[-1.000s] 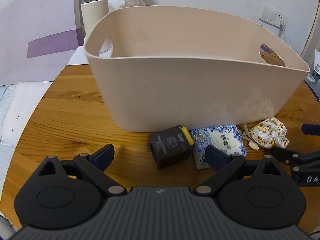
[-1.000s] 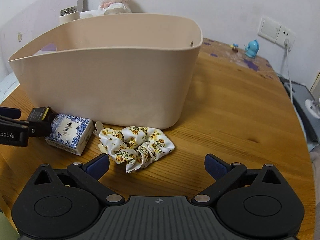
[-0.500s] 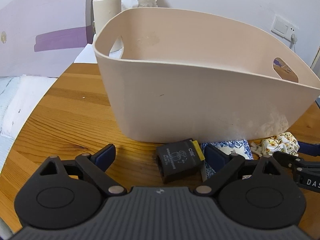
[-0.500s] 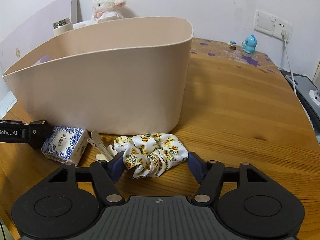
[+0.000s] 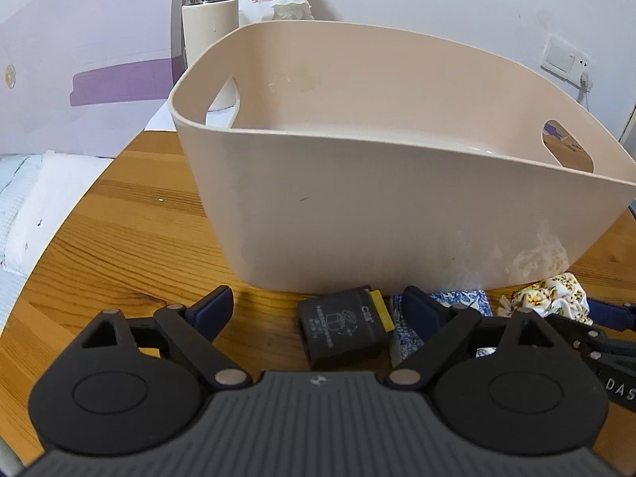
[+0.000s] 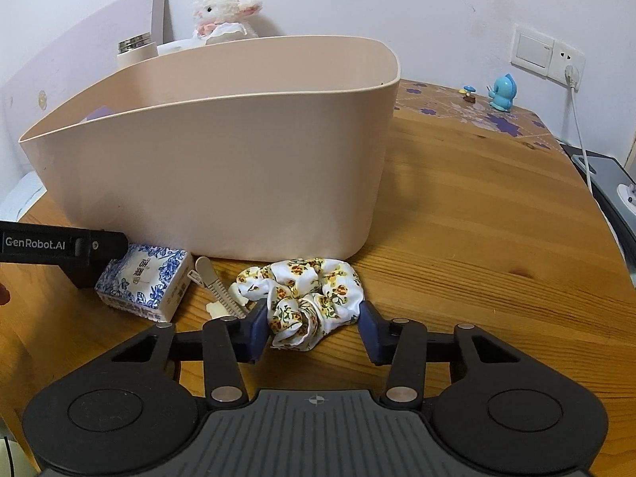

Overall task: Organize objects
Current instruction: 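Grasp the black charger cube with the left tool while the right tool grasps the floral scrunchie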

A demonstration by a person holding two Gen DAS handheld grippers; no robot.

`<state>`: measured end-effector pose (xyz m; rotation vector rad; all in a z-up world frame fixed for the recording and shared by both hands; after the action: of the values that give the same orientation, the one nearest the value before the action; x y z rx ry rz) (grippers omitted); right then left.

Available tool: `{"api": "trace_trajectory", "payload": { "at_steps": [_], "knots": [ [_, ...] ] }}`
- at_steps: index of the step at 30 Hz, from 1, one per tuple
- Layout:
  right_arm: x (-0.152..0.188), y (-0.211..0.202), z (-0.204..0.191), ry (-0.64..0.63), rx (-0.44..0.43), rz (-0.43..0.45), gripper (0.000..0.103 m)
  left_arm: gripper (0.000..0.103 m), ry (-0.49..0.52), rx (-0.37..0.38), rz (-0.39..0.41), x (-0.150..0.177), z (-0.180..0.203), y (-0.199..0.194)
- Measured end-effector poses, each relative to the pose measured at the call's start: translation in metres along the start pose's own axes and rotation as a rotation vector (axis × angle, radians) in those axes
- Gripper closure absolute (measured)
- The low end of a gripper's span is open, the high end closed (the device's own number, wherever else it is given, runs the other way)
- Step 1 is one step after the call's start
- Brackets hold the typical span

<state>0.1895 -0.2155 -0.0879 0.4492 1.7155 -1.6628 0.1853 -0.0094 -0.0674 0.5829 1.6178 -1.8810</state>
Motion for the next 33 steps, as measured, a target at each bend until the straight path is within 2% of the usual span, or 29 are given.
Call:
{"api": "trace_trajectory", "payload": {
  "at_steps": [3,7,10,11,12,15,21,33],
  "knots": [
    [0.0,-0.001,-0.001,0.005,0.001,-0.003,0.059,0.011,0.005,0.038,-0.02,0.003,0.005,-0.002],
    [0.002,-0.003,-0.002,0.01,0.002,-0.002,0.059,0.011,0.026,-0.015,0.013,0.007,0.004,-0.006],
    [0.005,-0.005,-0.002,0.011,0.0,0.0,0.061,0.025,-0.03,-0.012,0.006,0.006,-0.007,-0.005],
    [0.005,-0.005,-0.002,0.012,-0.001,0.0,0.062,0.038,-0.041,-0.014,-0.014,0.005,-0.011,-0.003],
    [0.005,-0.006,-0.002,0.013,-0.002,0.0,0.066,0.044,-0.046,-0.019,-0.032,0.006,-0.013,0.0],
    [0.005,-0.007,-0.003,0.022,-0.009,-0.001,0.08,0.051,-0.015,-0.03,-0.024,0.008,-0.012,-0.003],
    [0.007,-0.011,-0.009,0.008,-0.008,0.002,0.088,0.052,0.013,-0.014,-0.026,0.015,-0.01,-0.013],
    [0.009,-0.047,-0.001,0.043,0.012,0.062,0.089,0.052,0.064,0.042,0.001,0.02,-0.006,-0.041]
  ]
}}
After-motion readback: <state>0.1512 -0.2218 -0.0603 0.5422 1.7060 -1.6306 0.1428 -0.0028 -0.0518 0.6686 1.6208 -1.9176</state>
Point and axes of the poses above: each gripper's, at about its wrist camera, not at the fingertips, and y roughly the way its jaws point, z to its right, x to its underside, the point moved 3 cm from there along y, roughly the way its jaws point, and after that the axes turned 9 degrees about x, right-handed, at the moved point
